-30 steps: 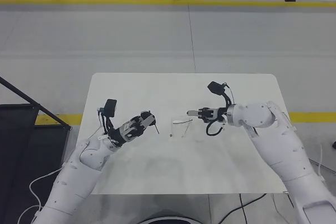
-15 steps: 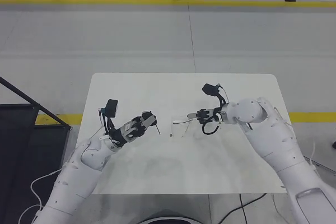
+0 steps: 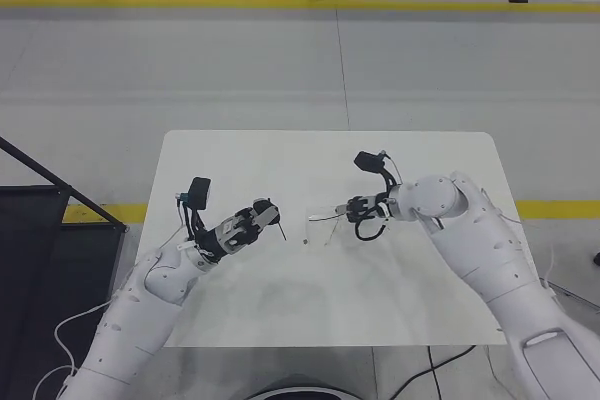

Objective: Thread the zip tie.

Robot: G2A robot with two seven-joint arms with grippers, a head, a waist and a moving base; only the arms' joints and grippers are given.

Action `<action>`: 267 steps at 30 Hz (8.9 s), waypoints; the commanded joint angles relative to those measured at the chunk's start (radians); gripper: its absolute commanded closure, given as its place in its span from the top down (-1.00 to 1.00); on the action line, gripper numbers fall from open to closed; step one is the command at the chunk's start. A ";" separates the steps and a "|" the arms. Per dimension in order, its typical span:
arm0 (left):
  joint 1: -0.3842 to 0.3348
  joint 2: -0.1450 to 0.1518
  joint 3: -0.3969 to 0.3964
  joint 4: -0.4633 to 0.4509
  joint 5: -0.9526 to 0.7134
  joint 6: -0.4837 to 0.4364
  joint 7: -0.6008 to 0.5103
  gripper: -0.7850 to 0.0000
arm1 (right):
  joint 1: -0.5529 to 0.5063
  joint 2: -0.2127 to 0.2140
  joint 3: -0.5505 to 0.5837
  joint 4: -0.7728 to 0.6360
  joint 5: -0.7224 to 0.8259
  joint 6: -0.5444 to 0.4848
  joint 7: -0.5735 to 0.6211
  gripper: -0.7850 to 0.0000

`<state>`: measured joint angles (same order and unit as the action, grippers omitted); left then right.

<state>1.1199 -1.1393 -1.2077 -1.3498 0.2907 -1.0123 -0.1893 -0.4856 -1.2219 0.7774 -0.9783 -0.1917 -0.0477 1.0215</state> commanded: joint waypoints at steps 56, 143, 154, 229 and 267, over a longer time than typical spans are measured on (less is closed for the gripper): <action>0.086 -0.041 0.020 -0.116 0.671 0.295 0.508 -1.00 | -0.586 0.154 0.518 -0.762 0.018 -0.149 -0.080 -1.00; 0.065 -0.087 0.153 -0.039 1.005 0.578 0.789 -1.00 | -0.590 0.157 0.476 -0.847 0.014 0.036 -0.185 -1.00; 0.065 -0.087 0.153 -0.039 1.005 0.578 0.789 -1.00 | -0.580 0.158 0.469 -0.844 0.014 0.048 -0.175 -1.00; 0.119 -0.096 0.151 -0.090 1.117 0.740 0.850 -1.00 | -0.691 0.165 0.483 -0.975 -0.038 0.087 -0.269 -1.00; 0.119 -0.096 0.151 -0.090 1.117 0.740 0.850 -1.00 | -0.696 0.164 0.490 -0.970 -0.031 0.096 -0.263 -1.00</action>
<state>1.2392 -1.2353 -1.0565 -1.4394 1.4073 -0.2719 0.6602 -1.1827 -1.0577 1.2684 -1.9494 -0.2216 0.0459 0.7558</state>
